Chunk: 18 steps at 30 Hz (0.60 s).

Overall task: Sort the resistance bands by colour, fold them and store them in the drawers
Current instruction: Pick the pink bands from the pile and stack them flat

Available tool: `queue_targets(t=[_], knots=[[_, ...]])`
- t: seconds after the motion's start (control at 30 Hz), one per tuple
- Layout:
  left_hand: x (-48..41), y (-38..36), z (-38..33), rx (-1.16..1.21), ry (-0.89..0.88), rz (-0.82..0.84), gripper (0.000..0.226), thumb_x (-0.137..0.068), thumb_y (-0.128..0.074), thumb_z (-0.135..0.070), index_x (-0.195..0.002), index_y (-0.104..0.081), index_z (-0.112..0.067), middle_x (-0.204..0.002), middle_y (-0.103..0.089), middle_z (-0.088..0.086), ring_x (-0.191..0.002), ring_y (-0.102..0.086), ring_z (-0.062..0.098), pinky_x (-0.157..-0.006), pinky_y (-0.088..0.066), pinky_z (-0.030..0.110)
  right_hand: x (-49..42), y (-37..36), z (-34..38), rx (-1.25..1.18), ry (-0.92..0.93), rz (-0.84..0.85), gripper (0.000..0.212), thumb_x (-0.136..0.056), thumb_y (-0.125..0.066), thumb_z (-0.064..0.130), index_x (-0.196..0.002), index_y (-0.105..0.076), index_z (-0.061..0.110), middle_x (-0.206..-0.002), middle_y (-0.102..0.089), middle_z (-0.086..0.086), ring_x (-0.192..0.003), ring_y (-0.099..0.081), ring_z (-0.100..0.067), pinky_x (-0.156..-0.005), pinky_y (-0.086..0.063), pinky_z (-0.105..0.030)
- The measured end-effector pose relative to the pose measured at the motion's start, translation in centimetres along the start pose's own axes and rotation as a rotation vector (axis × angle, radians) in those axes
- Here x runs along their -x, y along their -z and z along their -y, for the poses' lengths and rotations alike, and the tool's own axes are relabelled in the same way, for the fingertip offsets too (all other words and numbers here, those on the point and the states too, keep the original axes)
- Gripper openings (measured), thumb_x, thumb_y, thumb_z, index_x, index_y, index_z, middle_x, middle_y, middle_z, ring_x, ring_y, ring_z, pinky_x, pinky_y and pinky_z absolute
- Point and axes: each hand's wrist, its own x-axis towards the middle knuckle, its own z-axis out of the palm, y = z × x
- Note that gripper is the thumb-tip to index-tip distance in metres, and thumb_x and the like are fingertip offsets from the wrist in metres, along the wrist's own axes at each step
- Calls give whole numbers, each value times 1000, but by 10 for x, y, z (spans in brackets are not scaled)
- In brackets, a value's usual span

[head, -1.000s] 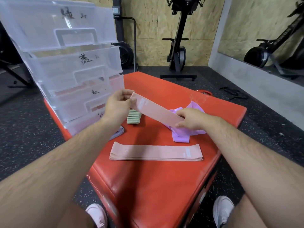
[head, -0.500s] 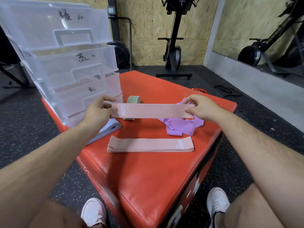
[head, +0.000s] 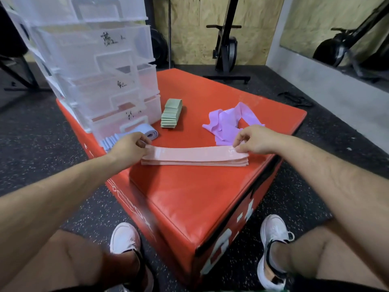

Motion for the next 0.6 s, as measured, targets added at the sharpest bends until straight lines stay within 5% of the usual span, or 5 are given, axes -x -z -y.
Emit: queue_targets(t=[0.3, 0.6], knots=[[-2, -5, 2, -136, -117, 20, 19, -83, -61, 2, -90, -70, -13, -82, -61, 1, -82, -60, 21, -63, -40, 22, 1, -15, -5, 107, -6, 20, 10, -85, -73, 16, -88, -71, 25, -75, -57, 15, -69, -54, -5, -56, -36, -17], [6, -12, -8, -367, -264, 3, 13, -84, -56, -7, -86, -66, -15, -96, -45, 2, -93, -50, 26, -84, -46, 36, 8, -23, -11, 129, 20, -48, 13, -79, -65, 20, -81, -67, 33, -84, -52, 9, -74, -56, -11, -64, -44, -28]])
